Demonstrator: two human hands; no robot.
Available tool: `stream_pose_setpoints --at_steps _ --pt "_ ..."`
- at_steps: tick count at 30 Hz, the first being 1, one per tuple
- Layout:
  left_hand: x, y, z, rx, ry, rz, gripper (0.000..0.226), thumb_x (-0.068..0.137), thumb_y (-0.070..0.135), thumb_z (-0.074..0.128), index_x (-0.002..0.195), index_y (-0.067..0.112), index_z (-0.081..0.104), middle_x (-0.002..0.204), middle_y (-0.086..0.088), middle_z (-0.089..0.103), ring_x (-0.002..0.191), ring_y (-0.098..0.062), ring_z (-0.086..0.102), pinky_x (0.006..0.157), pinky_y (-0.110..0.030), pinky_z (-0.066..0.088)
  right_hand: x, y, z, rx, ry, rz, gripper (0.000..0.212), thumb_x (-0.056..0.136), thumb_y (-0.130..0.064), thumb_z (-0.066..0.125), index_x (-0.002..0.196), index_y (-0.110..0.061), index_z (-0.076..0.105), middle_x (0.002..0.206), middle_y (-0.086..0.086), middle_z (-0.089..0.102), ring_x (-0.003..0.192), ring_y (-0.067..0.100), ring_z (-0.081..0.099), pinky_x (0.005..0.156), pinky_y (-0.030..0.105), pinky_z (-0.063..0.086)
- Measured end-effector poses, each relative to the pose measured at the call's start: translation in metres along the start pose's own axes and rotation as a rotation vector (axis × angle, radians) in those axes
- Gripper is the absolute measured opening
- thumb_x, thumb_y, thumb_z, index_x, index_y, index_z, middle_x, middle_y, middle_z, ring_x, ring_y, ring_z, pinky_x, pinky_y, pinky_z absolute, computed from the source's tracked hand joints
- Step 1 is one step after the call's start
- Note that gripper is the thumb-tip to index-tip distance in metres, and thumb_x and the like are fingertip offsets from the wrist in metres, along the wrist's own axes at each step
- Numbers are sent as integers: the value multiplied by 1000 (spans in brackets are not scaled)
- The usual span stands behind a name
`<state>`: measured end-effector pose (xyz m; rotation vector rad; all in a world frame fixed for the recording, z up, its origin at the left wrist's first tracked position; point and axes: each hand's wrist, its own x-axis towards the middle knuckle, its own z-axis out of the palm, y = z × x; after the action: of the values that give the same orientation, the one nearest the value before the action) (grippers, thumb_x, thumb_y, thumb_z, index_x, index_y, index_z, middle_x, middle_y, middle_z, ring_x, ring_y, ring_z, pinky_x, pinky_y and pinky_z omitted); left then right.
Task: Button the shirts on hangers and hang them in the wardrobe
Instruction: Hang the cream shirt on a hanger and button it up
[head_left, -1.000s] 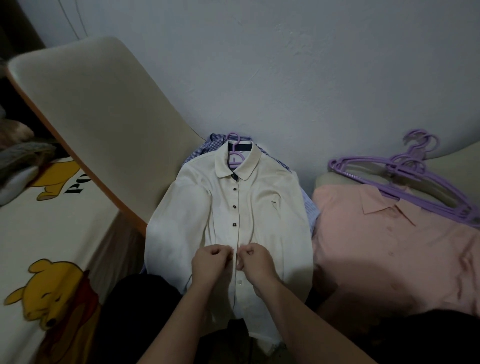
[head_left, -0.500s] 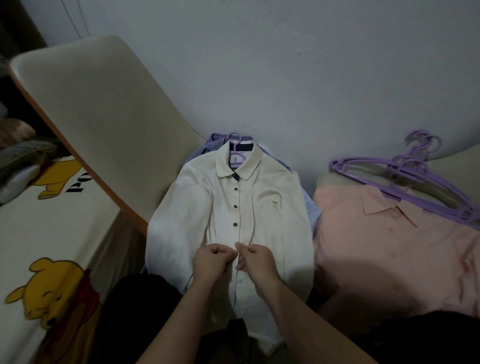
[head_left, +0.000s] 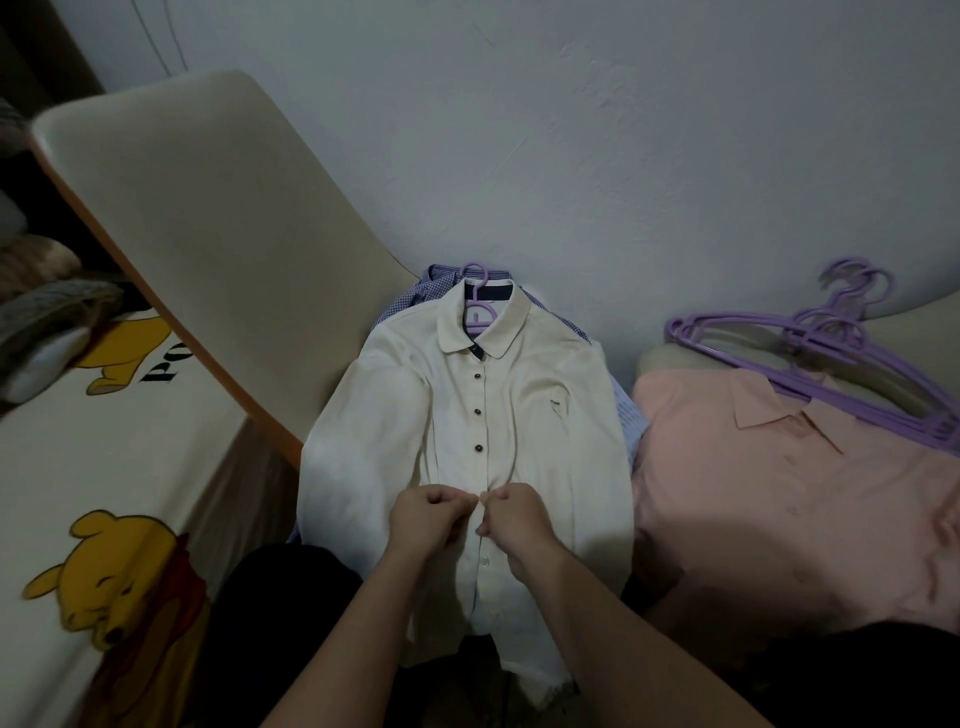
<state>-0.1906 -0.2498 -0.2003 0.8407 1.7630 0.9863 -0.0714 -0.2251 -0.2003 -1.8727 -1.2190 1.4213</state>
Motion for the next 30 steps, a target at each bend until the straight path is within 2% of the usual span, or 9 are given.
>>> stream_pose_setpoints --at_steps 6,9,11,14,16,19,21,27,30 --pt "7 3 0 73 -27 -17 19 87 12 75 69 9 75 59 -6 66 58 -21 57 61 -33 53 -2 0 0 -63 0 -40 27 100 -13 43 112 -8 67 97 10 70 71 13 64 55 21 44" --pt "8 2 2 102 -9 -10 24 90 11 71 65 12 72 59 -4 65 56 -20 58 63 -35 55 -2 3 -1 -134 47 -120 21 98 -14 48 91 -17 68 90 4 70 75 15 66 65 30 56" --pt "5 1 3 108 9 0 20 91 12 68 72 11 72 68 -4 69 64 -20 62 70 -40 59 -2 7 -3 -214 120 -221 18 95 -18 55 80 -24 62 84 -4 66 80 16 65 75 34 57" --pt "-9 -6 2 207 67 101 11 92 14 62 87 19 69 87 1 71 85 -18 67 83 -39 59 -7 16 -10 -214 145 -314 13 93 -24 59 81 -28 56 84 -9 62 81 12 61 74 31 53" --pt "-25 -14 1 320 88 218 5 89 18 66 90 23 65 88 5 67 85 -13 65 79 -29 55 -13 25 -16 -273 122 -340 12 91 -23 56 80 -29 56 86 -9 60 79 10 59 71 31 52" --pt "-40 -34 2 516 27 346 25 80 33 77 90 25 55 87 7 59 80 -9 56 67 -22 45 -23 42 -20 -410 73 -423 12 90 -18 59 81 -27 58 93 -11 51 80 9 56 73 26 52" --pt "-45 -46 3 636 23 369 31 79 40 77 90 26 51 88 10 53 82 -7 49 64 -22 39 -27 53 -19 -485 50 -492 11 90 -15 62 85 -24 60 97 -12 46 80 6 55 73 21 50" --pt "-56 -55 5 723 99 392 18 87 30 63 82 30 45 85 12 48 81 -10 49 68 -31 51 -21 64 -14 -516 28 -559 11 83 -22 75 87 -23 65 100 -10 41 83 9 54 81 28 51" --pt "-57 -57 4 802 141 408 24 82 44 66 86 31 47 89 15 48 85 -8 49 77 -32 50 -21 63 -7 -544 48 -524 9 82 -24 75 83 -25 66 100 -11 37 84 8 54 79 27 53"
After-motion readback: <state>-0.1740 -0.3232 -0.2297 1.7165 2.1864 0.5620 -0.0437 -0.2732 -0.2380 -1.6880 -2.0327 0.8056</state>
